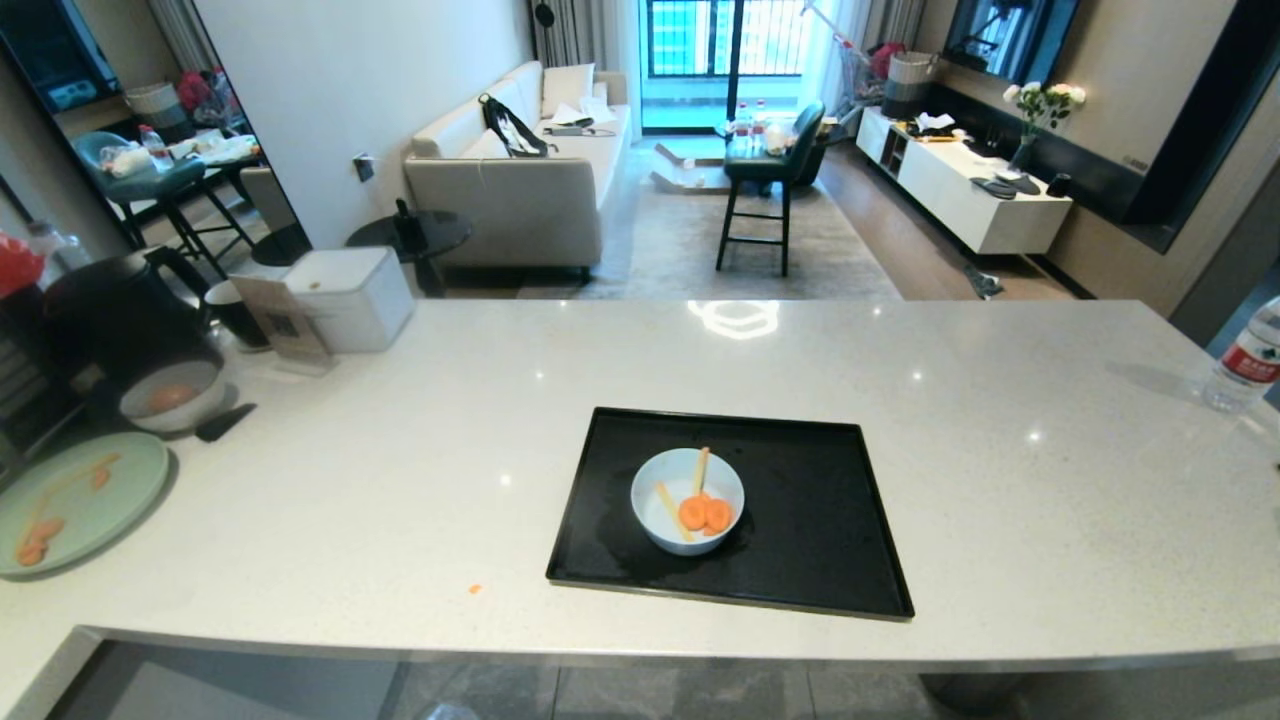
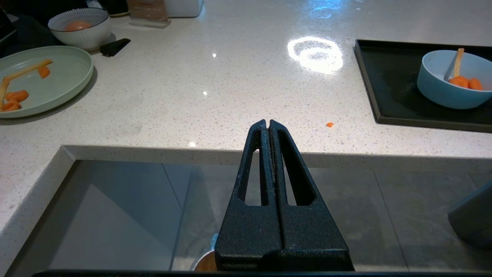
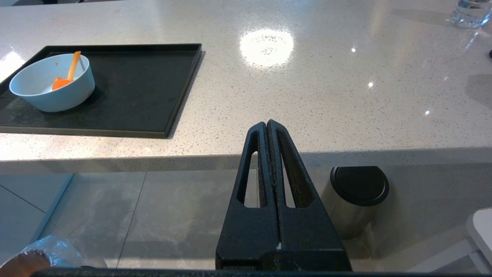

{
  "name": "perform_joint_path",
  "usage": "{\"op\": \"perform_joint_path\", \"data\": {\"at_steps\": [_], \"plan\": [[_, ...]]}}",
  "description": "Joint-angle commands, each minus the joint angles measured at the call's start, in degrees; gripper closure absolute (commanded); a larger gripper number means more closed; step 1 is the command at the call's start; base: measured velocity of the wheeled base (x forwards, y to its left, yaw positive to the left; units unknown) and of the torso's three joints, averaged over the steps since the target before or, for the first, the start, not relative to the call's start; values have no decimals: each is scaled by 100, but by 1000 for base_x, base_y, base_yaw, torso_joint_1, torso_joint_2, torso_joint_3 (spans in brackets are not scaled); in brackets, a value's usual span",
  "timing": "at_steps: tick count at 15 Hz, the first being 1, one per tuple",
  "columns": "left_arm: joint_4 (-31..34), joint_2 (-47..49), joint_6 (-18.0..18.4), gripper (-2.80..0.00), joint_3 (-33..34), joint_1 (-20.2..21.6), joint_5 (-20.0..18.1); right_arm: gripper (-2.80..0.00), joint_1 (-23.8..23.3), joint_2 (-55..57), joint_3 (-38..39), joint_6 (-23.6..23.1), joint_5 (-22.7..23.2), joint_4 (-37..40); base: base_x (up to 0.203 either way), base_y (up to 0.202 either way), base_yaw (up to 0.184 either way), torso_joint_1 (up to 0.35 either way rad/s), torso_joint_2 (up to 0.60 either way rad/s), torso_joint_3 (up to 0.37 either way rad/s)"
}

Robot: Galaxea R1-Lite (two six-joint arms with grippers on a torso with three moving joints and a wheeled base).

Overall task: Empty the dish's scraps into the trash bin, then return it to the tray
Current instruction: Pick up the bowl with leftover food

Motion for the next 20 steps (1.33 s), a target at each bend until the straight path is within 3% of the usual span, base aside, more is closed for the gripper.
{"op": "perform_joint_path", "data": {"at_steps": [1,8,11,14,17,20], "plan": [[-5,6,-1,0,0,4,1,0,1,-2,0,-3,1,-2,0,0,0,0,0,0],[-5,-2,-185,0,0,4,27,0,1,-2,0,5,1,-2,0,0,0,0,0,0],[29,277,138,0,-146,-4,-154,0,1,-2,0,-3,1,-2,0,0,0,0,0,0],[28,1636,240,0,-831,-29,-815,0,1,-2,0,5,1,-2,0,0,0,0,0,0],[21,3291,656,0,-1755,-180,-1372,0,1,-2,8,0,1,-2,0,0,0,0,0,0],[16,4901,1100,0,-2756,-797,-1571,0,1,-2,7,1,1,-2,0,0,0,0,0,0]]}}
